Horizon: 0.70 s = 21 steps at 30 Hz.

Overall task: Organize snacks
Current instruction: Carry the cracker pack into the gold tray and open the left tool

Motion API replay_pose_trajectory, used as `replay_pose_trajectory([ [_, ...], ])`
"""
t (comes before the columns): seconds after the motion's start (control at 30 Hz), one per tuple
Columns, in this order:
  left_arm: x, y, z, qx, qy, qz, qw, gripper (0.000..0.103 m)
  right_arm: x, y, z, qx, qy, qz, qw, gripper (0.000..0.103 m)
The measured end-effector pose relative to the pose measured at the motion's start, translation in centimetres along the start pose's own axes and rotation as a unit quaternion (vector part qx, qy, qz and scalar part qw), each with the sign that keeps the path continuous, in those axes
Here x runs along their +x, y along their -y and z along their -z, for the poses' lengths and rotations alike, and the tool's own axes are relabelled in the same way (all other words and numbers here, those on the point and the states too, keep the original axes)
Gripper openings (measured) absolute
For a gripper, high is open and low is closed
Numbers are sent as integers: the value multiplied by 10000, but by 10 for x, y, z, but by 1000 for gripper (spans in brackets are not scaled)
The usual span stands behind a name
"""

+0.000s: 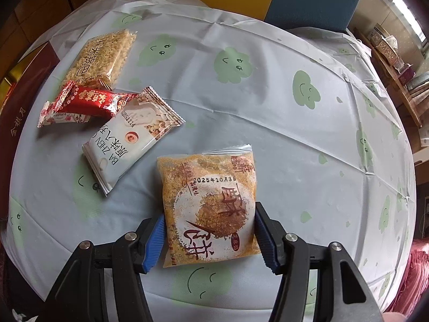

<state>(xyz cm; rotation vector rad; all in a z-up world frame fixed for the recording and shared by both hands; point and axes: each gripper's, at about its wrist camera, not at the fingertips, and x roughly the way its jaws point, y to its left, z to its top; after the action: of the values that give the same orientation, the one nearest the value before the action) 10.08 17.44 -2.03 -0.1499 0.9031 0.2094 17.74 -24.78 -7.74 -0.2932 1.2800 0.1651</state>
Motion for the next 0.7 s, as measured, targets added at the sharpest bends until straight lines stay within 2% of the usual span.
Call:
replay_pose_trajectory([
  [0.13,5,-18,-5,-226,76,-202,9995,54,0,-1,0,3,6,3,10000,61],
  [0.23,6,-19,2,-221,71,-276,9994,56,0,-1,0,-4,9,7,10000,61],
  [0.7,-18,4,47,-231,11,-358,9991,56,-2,-4,2,-122,63,111,9998,61],
])
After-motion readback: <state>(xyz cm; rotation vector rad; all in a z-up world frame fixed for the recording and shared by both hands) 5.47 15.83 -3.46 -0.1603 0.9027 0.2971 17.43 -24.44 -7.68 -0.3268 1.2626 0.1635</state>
